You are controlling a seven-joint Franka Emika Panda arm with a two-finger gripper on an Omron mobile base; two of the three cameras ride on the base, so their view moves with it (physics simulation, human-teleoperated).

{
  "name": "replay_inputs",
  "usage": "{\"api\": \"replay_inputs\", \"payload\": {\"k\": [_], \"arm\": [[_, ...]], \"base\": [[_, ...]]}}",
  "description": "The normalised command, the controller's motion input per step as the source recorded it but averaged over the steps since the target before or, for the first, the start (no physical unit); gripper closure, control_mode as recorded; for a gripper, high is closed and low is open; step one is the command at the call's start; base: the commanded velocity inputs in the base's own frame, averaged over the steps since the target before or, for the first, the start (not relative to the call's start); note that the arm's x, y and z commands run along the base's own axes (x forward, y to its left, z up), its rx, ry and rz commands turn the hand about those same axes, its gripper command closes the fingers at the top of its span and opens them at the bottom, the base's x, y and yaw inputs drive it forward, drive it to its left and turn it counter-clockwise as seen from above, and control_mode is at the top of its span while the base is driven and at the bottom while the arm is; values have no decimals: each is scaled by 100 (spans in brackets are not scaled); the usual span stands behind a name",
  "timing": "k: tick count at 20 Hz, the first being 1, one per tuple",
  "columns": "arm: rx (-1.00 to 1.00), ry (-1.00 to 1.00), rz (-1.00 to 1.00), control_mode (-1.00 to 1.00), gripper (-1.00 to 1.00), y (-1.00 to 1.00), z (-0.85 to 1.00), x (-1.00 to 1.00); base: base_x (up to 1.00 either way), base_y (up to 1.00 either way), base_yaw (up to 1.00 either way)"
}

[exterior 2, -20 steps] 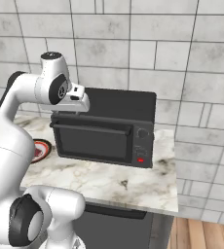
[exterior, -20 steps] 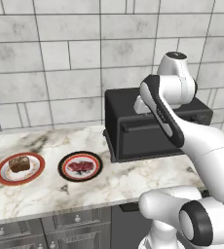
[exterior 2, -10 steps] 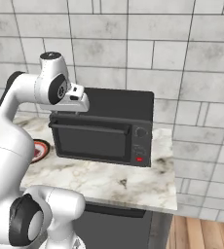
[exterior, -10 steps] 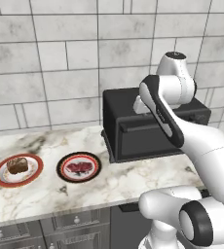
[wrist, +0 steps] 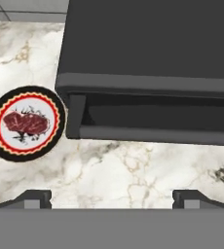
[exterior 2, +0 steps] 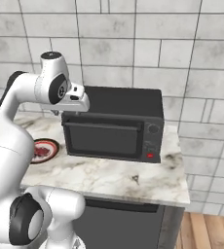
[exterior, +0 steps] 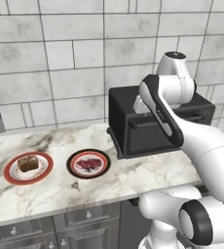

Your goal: Open the toaster oven door. Place the bread on the bottom rack in the toaster oven and place the steak on the top rack.

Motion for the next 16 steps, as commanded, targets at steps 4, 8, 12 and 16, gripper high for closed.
{"api": "replay_inputs", "payload": {"k": [4,8,12,16], "arm": [[0,0,0,100,-100,0,0,0],[0,0,0,100,-100,0,0,0],[0,0,0,100,-100,0,0,0],[0,0,0,100,-100,0,0,0]], "base": [[-49,28,0],[-12,40,0],[-1,53,-2],[-1,51,0]]}}
